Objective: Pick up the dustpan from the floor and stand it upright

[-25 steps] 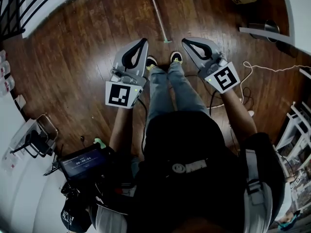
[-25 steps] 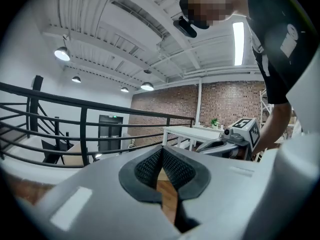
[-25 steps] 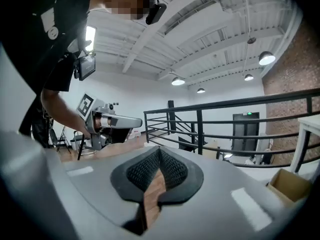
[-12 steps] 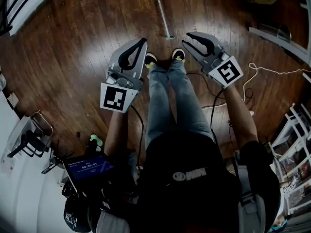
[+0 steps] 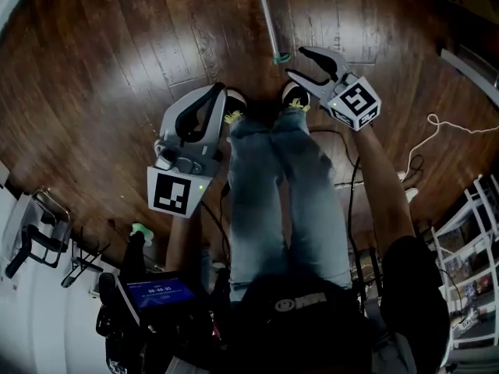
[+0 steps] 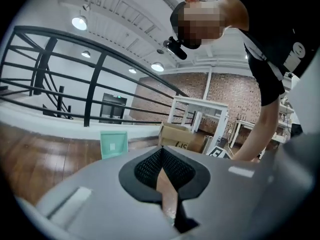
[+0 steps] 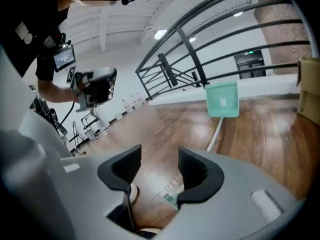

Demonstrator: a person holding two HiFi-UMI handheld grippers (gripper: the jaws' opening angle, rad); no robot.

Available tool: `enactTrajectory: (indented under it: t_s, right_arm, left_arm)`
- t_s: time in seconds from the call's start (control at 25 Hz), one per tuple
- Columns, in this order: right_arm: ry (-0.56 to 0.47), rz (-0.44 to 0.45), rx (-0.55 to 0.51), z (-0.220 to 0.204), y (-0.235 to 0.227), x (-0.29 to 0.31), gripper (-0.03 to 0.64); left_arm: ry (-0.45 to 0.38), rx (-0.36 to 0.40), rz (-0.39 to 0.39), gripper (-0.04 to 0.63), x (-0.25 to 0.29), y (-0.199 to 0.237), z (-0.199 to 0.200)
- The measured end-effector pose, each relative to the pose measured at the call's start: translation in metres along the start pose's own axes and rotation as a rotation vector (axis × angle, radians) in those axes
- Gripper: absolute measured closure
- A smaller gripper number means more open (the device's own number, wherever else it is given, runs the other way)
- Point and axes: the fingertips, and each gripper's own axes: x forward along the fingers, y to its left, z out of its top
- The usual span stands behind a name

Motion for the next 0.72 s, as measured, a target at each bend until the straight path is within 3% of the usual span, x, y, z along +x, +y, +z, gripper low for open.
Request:
enactTrajectory:
  t_s: [0.16,0.32,0.48,0.6,0.68,0.72]
  right_arm:
    - [0.129,0.055,0.014,-0.101,-0.013,0.043,0.377]
    - [0.256,0.090,-0.052,-0.178,-0.027,0.080,0.371]
    - [0.328,0.092,-0.132,-0.214,-0.036,0.100,0.374]
    - [0.390,0.124,-0.263,-0.230,-0.029,0.108,0.390]
    - [0.413,0.110,-0.332,-0.238,-0.032,0.113,0.443]
    - [0.417,0.102,-0.363,-0.240,-0.034,0.116,0.510]
  left_arm:
    - [0.028,-0.026,0.030,0.578,0.004,0.016,-0.071]
    - [0.047,-0.022,0.034,0.578,0.005,0.026,-0.116]
    - [0.042,-0.039,0.051,0.578,-0.003,0.036,-0.131]
    - [0.032,-0.041,0.058,0.578,-0.005,0.035,-0.129]
    - [0.032,-0.046,0.054,0.578,-0.001,0.033,-0.131]
    - [0.032,-0.045,0.051,0.578,0.001,0.034,-0.132]
